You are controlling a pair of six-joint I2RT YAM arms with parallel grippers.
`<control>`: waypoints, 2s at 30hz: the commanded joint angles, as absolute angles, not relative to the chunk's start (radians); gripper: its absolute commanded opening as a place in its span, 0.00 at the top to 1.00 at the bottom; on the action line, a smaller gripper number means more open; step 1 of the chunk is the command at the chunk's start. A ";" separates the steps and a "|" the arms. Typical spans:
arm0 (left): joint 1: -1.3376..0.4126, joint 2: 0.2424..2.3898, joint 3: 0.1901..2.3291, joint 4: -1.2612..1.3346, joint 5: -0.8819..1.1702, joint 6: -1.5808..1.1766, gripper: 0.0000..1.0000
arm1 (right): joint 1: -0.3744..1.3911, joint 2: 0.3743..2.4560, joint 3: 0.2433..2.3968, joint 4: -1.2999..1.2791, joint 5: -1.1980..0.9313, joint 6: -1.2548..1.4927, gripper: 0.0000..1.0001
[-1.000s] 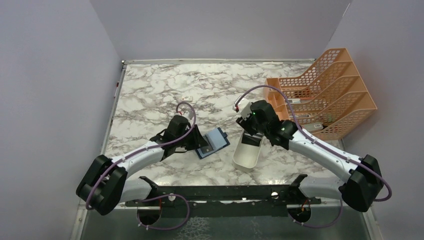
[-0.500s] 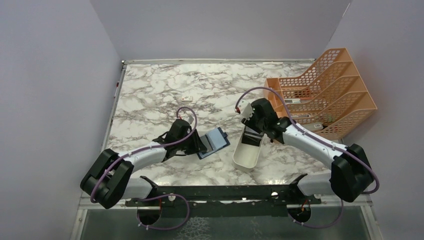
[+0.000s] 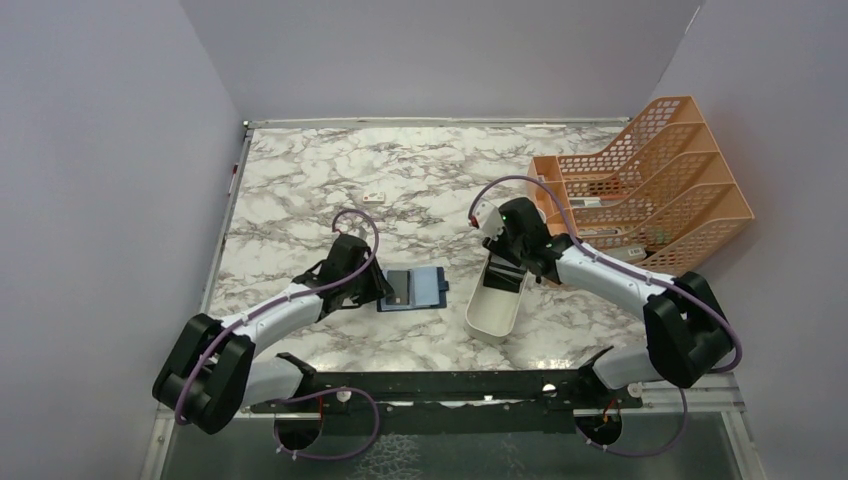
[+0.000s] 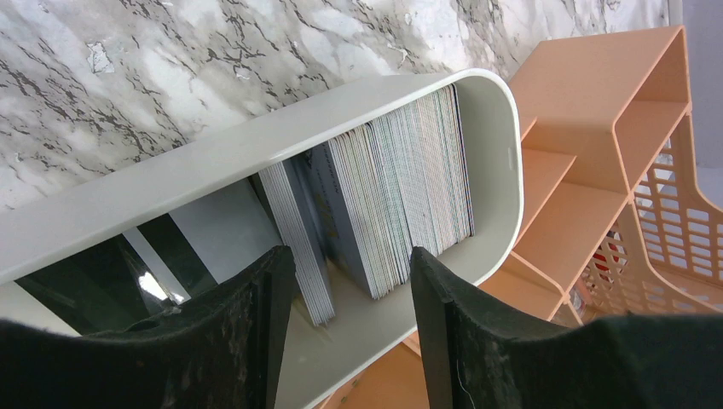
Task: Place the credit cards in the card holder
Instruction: Pick up the credit card from the storage box.
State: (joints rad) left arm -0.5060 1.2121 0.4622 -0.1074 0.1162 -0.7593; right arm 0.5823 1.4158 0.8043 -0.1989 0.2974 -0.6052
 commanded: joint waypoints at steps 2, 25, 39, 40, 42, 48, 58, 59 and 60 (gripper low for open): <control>-0.481 1.165 0.477 -0.167 0.081 -0.730 0.68 | 0.580 1.436 0.785 -0.121 0.299 -0.633 0.43; -0.479 0.938 0.538 -0.238 0.120 -0.725 0.60 | 0.580 1.481 0.707 0.016 0.330 -0.657 0.41; -0.479 0.926 0.551 -0.253 0.121 -0.710 0.59 | 0.579 1.449 0.686 0.109 0.418 -0.690 0.57; -0.479 0.924 0.550 -0.255 0.122 -0.710 0.59 | 0.578 1.443 0.685 0.111 0.417 -0.693 0.58; -0.478 0.917 0.550 -0.257 0.120 -0.712 0.59 | 0.578 1.433 0.686 0.120 0.416 -0.695 0.60; -0.480 0.907 0.545 -0.256 0.126 -0.719 0.59 | 0.570 1.433 0.685 0.125 0.409 -0.692 0.66; -0.479 0.890 0.539 -0.257 0.127 -0.729 0.59 | 0.560 1.400 0.709 0.081 0.375 -0.657 0.77; -0.479 0.893 0.540 -0.257 0.127 -0.730 0.59 | 0.560 1.397 0.711 0.075 0.372 -0.655 0.80; -0.479 0.894 0.542 -0.257 0.129 -0.730 0.59 | 0.560 1.393 0.711 0.069 0.367 -0.655 0.83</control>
State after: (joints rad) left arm -0.4835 0.9031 0.5217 -0.2577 0.1120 -0.7250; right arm 0.5758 1.4300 0.6926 0.0654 0.3580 -0.6678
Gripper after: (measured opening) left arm 0.409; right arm 0.220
